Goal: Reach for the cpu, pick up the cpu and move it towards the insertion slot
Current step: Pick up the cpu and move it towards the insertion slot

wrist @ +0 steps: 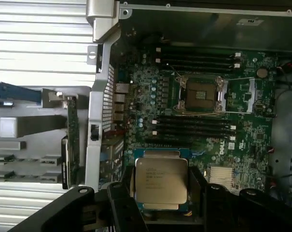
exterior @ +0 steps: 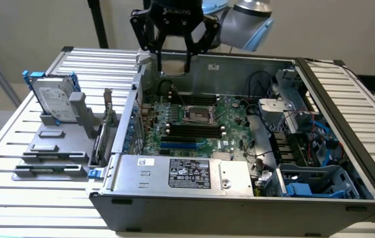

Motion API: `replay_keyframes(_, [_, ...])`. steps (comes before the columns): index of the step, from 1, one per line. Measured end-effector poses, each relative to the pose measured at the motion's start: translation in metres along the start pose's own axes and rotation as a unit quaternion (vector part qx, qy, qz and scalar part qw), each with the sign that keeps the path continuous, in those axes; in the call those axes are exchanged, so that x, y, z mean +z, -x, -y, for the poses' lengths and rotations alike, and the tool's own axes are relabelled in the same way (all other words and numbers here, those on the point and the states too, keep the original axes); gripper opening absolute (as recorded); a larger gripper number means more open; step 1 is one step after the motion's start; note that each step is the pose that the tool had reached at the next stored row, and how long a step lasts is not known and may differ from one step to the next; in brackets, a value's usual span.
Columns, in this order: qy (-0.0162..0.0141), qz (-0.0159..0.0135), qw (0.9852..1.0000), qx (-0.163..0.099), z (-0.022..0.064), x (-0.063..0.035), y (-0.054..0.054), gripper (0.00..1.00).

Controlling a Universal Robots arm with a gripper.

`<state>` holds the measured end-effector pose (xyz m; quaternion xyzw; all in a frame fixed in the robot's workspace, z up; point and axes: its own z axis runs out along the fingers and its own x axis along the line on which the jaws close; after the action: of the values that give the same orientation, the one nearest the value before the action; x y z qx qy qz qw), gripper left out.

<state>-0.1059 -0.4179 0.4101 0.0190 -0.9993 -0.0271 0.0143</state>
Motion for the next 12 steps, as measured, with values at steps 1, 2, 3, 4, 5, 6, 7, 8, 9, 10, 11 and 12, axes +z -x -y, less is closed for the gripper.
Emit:
replay_keyframes(1, [0.0001,0.0,1.0,0.0,0.0002,-0.0001,0.005,0.55])
replay_keyframes(2, [0.0,0.0,1.0,0.0,0.0003,-0.0002,0.009,0.55])
replay_keyframes(3, [0.0001,0.0,1.0,0.0,0.0005,-0.0003,0.014,0.55])
replay_keyframes(4, [0.0001,0.0,1.0,0.0,0.0007,-0.0004,0.018,0.55])
replay_keyframes(5, [0.0,0.0,1.0,0.0,0.0008,-0.0005,0.023,0.55])
replay_keyframes(6, [0.0001,0.0,1.0,0.0,0.0008,-0.0004,0.027,0.55])
replay_keyframes(7, [0.0,0.0,1.0,0.0,0.0005,-0.0003,0.032,0.55])
replay_keyframes(8, [0.0,0.0,1.0,0.0,-0.0002,0.0,0.036,0.55])
replay_keyframes(9, [0.0001,0.0,1.0,0.0,-0.0013,0.0003,0.041,0.55])
replay_keyframes(10, [0.0001,0.0,1.0,0.0,-0.0025,0.0007,0.046,0.55])
replay_keyframes(11, [0.0001,0.0,1.0,0.0,-0.0039,0.0011,0.05,0.55])
replay_keyframes(12, [0.0001,0.0001,1.0,0.0,-0.0058,0.0016,0.054,0.55])
